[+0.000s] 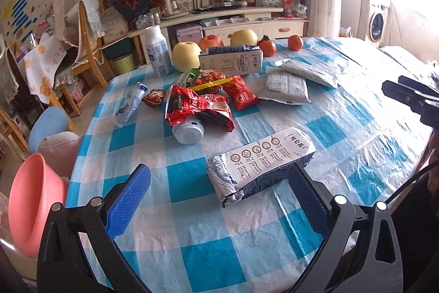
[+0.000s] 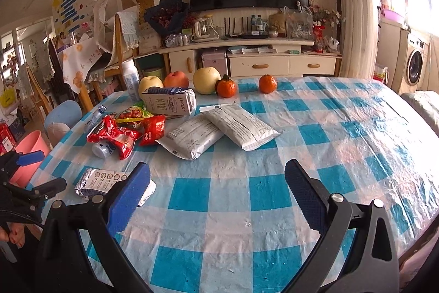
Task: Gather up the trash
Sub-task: 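Move both tools over the table toward the white packets and bottles, then grasp the white MAGICDAY bottle with left tool while right tool grasps the white printed packet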
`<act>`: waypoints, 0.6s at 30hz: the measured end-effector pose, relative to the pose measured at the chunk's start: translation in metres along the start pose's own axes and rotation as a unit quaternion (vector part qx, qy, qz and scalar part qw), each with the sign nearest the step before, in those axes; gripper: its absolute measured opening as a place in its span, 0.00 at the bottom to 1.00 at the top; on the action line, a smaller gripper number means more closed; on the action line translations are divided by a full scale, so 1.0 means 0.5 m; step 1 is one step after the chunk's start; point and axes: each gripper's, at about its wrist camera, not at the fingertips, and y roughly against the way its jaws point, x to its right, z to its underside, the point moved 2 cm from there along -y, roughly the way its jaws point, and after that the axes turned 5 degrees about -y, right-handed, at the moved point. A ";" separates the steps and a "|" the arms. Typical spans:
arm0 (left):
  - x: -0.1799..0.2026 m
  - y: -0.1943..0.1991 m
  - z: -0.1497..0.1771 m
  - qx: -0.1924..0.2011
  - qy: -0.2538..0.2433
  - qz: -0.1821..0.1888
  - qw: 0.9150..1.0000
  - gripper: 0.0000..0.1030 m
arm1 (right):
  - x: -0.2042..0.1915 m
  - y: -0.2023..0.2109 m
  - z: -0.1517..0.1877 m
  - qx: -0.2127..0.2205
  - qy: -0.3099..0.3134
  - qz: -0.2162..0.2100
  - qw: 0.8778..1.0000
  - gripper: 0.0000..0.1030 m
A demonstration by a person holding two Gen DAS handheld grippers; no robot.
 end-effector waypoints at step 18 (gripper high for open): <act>-0.132 -0.122 -0.058 -0.028 0.118 0.039 0.992 0.96 | -0.019 -0.114 -0.003 -0.089 -0.037 -0.087 0.992 0.86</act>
